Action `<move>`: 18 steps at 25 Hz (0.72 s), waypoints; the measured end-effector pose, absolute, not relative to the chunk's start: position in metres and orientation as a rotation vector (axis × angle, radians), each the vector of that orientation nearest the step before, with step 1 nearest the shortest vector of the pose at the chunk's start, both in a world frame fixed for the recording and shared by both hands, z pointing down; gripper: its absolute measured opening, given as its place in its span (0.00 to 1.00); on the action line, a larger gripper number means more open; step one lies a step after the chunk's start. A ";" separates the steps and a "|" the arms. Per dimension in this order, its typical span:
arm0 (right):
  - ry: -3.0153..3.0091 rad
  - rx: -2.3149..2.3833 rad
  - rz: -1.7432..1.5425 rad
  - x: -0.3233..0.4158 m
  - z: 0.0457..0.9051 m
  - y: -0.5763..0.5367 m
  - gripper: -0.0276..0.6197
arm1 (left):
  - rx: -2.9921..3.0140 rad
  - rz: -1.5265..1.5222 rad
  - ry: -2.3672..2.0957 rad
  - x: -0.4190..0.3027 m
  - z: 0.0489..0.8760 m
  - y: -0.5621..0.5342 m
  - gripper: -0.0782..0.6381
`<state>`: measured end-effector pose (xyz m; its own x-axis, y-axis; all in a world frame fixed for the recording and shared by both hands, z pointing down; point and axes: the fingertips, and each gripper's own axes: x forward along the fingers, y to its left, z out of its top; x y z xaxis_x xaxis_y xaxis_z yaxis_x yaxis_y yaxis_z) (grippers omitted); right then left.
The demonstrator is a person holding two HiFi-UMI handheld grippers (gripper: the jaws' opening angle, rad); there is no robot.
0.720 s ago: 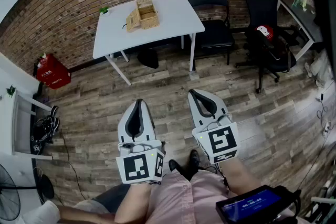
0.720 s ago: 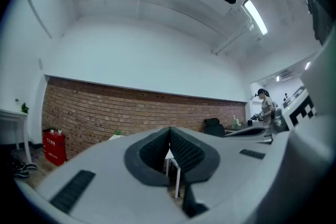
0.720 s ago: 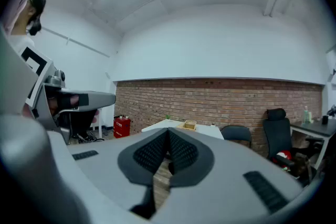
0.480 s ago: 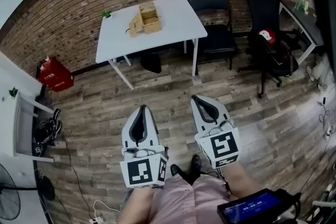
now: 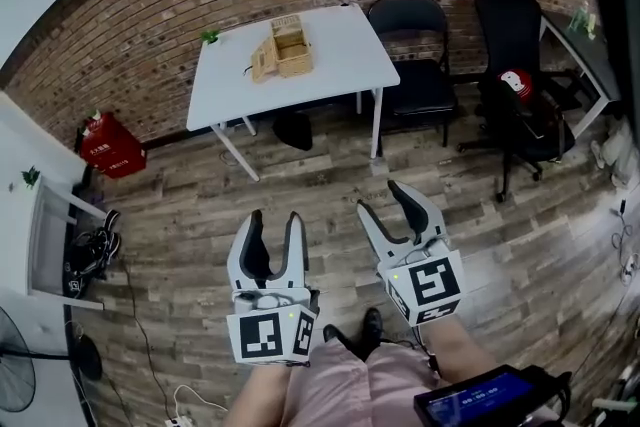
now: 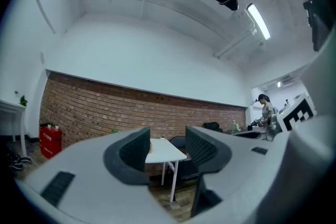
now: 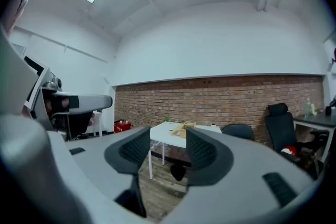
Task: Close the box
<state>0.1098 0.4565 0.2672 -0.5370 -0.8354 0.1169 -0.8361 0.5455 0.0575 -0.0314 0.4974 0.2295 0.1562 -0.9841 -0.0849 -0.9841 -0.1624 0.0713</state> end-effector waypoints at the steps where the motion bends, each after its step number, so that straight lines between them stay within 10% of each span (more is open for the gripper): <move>1: -2.639 1.434 0.003 0.113 0.269 0.452 0.38 | -2.382 0.168 2.033 -0.028 0.229 0.494 0.40; 18: -2.617 1.311 0.023 0.111 0.306 0.388 0.33 | -2.348 0.112 2.161 -0.031 0.270 0.444 0.40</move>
<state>0.1111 0.3878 0.3056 -0.5806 -0.7901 0.1968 -0.7934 0.6032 0.0813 -0.0307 0.4440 0.2697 0.0820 -0.9965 -0.0166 -0.9929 -0.0832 0.0854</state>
